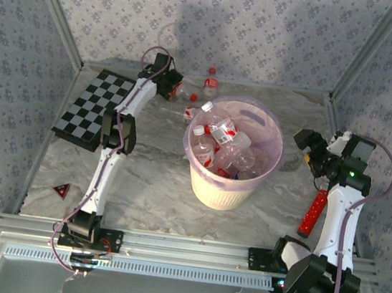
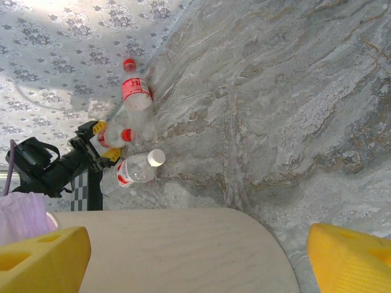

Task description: Put the plastic bottles in the bin

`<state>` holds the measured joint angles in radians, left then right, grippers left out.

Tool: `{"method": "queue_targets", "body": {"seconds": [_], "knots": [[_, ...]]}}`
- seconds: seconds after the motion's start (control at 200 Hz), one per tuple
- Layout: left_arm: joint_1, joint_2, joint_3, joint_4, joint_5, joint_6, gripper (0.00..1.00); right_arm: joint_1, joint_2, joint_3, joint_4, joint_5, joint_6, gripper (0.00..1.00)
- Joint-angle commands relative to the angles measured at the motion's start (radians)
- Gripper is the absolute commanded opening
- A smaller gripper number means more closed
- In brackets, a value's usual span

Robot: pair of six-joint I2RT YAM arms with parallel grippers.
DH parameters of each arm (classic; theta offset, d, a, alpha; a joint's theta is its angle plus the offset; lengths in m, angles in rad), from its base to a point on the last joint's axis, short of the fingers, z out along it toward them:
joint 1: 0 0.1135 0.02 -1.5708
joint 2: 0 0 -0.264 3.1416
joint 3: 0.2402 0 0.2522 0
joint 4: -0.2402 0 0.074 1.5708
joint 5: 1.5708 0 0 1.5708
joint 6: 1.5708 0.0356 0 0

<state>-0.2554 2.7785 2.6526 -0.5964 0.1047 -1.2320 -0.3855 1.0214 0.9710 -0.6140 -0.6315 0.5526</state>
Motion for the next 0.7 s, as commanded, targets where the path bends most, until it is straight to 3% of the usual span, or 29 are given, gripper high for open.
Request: {"method": "queue_targets", "body": {"seconds": [0.0,0.155,0.45,0.695], "knots": [[0.006,-0.001,0.022,-0.024,-0.002,0.023,0.66,0.004,-0.014,0.02,-0.028,0.013,-0.02,0.93],[0.018,-0.077,0.022,-0.023,-0.003,0.077,0.56,0.002,-0.009,0.063,-0.041,0.008,-0.023,0.93],[0.027,-0.321,0.021,0.006,0.005,0.263,0.52,-0.001,0.017,0.133,-0.011,-0.087,0.021,0.91],[-0.025,-0.576,-0.021,0.012,-0.076,0.427,0.44,0.007,0.014,0.177,-0.019,-0.111,0.021,0.91]]}}
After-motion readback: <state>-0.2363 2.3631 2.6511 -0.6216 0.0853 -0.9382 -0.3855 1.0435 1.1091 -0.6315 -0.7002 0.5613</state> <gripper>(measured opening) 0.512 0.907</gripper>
